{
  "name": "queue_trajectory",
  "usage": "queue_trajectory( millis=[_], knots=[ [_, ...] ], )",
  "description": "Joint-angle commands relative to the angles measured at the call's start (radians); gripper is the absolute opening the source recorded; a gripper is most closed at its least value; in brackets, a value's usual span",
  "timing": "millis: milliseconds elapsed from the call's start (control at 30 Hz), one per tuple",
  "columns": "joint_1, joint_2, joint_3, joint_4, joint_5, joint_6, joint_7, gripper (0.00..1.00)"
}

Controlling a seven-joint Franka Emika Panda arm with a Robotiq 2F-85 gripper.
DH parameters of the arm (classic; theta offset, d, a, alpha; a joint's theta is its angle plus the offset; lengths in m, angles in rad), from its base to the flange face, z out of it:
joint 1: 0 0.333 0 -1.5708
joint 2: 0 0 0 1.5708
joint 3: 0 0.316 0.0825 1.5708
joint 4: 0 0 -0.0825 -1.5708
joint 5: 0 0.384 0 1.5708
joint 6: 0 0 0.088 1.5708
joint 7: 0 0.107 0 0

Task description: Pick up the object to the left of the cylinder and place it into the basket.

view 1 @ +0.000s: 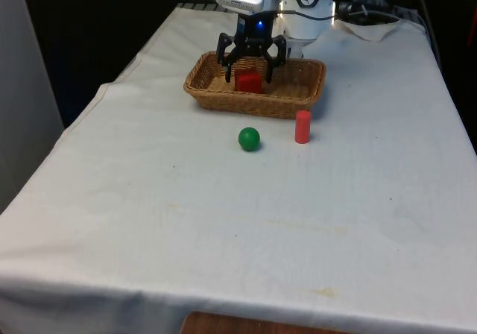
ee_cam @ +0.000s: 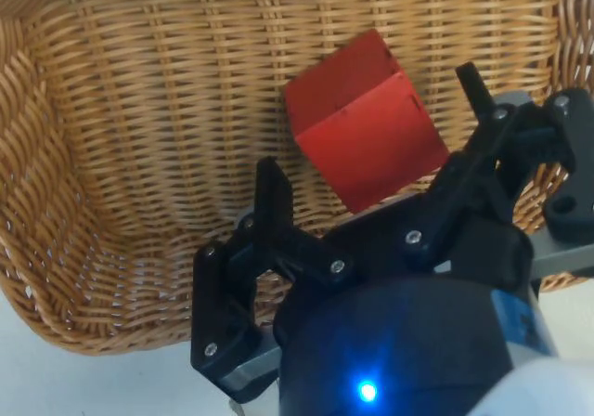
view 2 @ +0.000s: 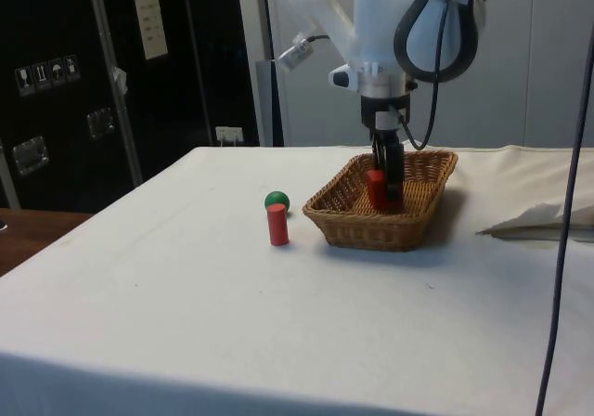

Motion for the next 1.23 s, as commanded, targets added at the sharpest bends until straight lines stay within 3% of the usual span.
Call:
queue_trajectory(
  millis=[0, 367, 400, 467, 900, 1167, 1200],
  knots=[
    [-0.001, -0.001, 0.001, -0.002, 0.001, 0.0, -0.001, 1.0],
    [0.001, -0.036, -0.012, 0.011, -0.012, -0.025, -0.001, 1.0],
    [0.0, -0.023, -0.002, 0.005, 0.0, -0.006, -0.001, 1.0],
    [0.001, -0.05, -0.014, 0.013, -0.013, -0.033, -0.003, 1.0],
    [0.007, -0.158, -0.002, 0.05, -0.002, -0.137, -0.014, 1.0],
    [0.021, -0.156, 0.024, 0.115, 0.018, -0.201, 0.002, 1.0],
    [0.016, -0.157, 0.02, 0.107, 0.006, -0.19, 0.0, 1.0]
  ],
)
